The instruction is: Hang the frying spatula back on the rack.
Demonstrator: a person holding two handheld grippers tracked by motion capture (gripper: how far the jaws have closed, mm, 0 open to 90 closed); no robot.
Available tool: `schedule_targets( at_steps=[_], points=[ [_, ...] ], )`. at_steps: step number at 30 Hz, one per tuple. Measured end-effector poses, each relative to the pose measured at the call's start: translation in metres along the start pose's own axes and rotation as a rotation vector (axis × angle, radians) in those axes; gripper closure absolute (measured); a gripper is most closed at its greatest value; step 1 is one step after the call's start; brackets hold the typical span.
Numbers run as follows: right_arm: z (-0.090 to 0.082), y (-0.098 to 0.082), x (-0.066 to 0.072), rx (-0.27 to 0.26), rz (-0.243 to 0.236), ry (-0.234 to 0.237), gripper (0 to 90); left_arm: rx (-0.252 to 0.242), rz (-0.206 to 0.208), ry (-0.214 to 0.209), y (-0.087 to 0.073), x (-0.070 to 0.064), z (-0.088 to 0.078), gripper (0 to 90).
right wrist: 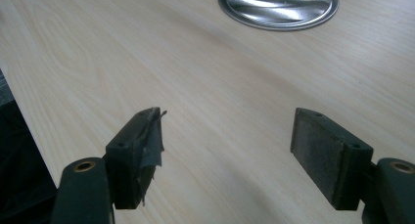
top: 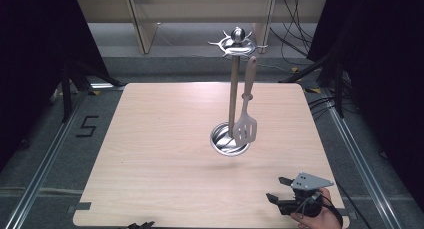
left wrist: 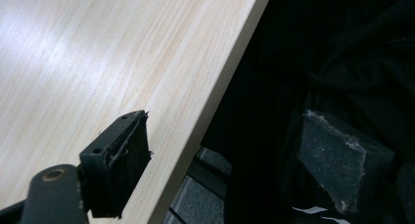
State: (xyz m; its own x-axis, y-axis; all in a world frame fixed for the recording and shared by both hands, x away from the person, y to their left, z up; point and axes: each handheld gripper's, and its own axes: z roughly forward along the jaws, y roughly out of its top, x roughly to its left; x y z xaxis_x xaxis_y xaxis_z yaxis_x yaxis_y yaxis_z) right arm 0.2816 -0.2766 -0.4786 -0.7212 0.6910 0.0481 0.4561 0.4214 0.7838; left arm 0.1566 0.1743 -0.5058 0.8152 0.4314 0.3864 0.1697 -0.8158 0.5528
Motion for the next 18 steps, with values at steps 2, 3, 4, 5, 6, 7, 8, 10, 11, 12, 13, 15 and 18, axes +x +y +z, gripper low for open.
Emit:
schedule_targets(
  at_steps=[2,3,4,5,6,7,8,10,11,12,13,15,18],
  points=[
    [0.0002,-0.001,0.0009,0.001,0.009,0.002,28.7,0.0,-0.003,0.008,-0.0001,-0.0004,-0.0002,18.2],
    [0.0002,-0.001,0.0009,0.001,0.009,0.002,28.7,0.001,0.0,0.015,0.0,-0.0002,-0.0004,18.2],
    [0.0002,-0.0017,0.0003,0.014,0.011,0.013,28.6,0.003,0.001,0.015,-0.0001,-0.0002,-0.0003,18.2],
    [0.0,-0.0021,0.0011,0.016,0.017,0.011,28.6,0.003,0.001,0.015,-0.0001,-0.0002,-0.0003,18.2],
    [0.001,-0.0024,-0.0004,0.005,-0.006,0.014,28.4,0.003,0.0,0.015,-0.0001,-0.0004,-0.0002,18.2],
    [0.001,-0.0024,-0.0004,0.005,-0.006,0.014,28.4,0.003,0.0,0.015,-0.0001,-0.0004,-0.0002,18.2],
    [0.001,-0.0028,-0.0009,0.006,-0.015,0.018,28.2,0.002,-0.001,0.014,-0.0001,-0.0004,-0.0002,18.2],
    [0.0009,-0.003,-0.0008,0.007,-0.012,0.018,28.2,0.002,0.001,0.015,0.0,-0.0002,-0.0003,18.2],
    [0.0008,-0.0033,-0.0006,0.006,-0.009,0.019,28.2,0.002,0.0,0.015,-0.0001,-0.0003,-0.0003,18.2],
    [0.0001,-0.0036,-0.0002,0.004,-0.005,0.012,28.1,0.002,0.0,0.015,-0.0001,-0.0003,-0.0003,18.2],
    [0.0001,-0.0036,-0.0002,0.004,-0.005,0.012,28.1,0.002,0.0,0.015,-0.0001,-0.0003,-0.0002,18.2],
    [-0.0007,-0.0036,-0.0002,-0.001,-0.005,0.0,28.1,0.003,0.0,0.015,-0.0001,-0.0003,-0.0002,18.2],
    [-0.0005,-0.0038,-0.0015,-0.006,-0.012,0.002,28.0,0.004,0.0,0.015,-0.0001,-0.0002,-0.0002,18.2]
  ],
)
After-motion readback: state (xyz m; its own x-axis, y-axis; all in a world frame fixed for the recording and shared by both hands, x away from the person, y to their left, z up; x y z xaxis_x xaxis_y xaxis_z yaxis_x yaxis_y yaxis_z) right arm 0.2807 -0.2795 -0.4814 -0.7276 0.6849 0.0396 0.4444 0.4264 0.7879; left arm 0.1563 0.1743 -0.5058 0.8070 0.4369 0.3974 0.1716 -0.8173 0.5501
